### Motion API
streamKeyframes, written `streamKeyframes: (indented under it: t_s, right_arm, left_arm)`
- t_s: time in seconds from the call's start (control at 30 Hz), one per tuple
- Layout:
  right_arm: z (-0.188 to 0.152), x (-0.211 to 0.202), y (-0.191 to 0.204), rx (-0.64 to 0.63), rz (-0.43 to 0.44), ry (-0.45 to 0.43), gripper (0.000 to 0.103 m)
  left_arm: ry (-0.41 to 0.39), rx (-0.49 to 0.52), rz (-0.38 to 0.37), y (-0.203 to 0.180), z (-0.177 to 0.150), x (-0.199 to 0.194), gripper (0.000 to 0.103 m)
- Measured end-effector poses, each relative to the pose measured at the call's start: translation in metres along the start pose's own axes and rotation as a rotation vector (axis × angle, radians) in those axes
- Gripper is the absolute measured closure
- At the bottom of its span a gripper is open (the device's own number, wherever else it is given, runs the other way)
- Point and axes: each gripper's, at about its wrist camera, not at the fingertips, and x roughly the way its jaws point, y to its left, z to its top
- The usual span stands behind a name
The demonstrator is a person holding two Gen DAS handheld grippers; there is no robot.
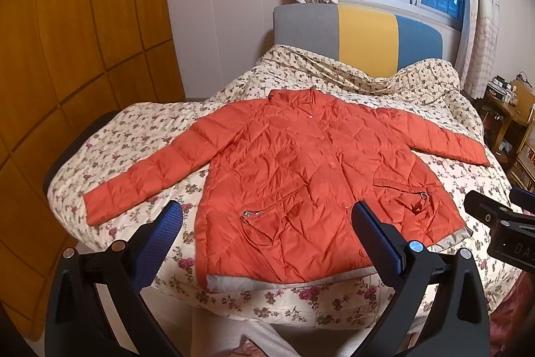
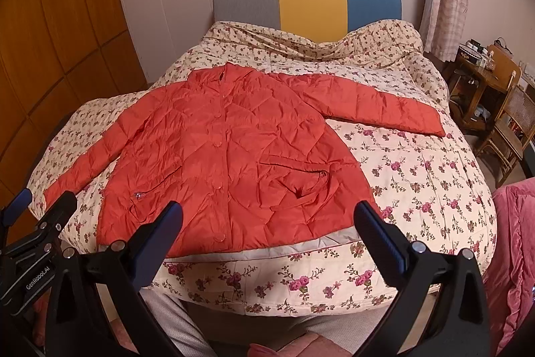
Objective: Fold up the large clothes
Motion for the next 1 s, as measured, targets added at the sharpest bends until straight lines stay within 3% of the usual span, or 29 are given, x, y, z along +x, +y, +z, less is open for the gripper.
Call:
streamKeyframes:
  t_s: [0.63, 0.83, 1.0]
  right_arm:
    - [-0.002, 0.018, -0.003, 0.000, -0.005, 0.046, 0.002]
    - [-0.003, 0.039, -0.007, -0.001, -0.016, 0.092, 0.002]
    - [0.000, 0.061, -0.011, -0.020, -0.012, 0.072, 0.002]
  left_arm:
    - [0.031, 0.014, -0.010, -0.001, -0.002, 0.011, 0.003]
    - [0.081, 0.031, -0.030, -0.005, -0.005, 0.027, 0.003]
    - [0.134, 0.022, -0.081, -0.004, -0.007, 0.052, 0.003]
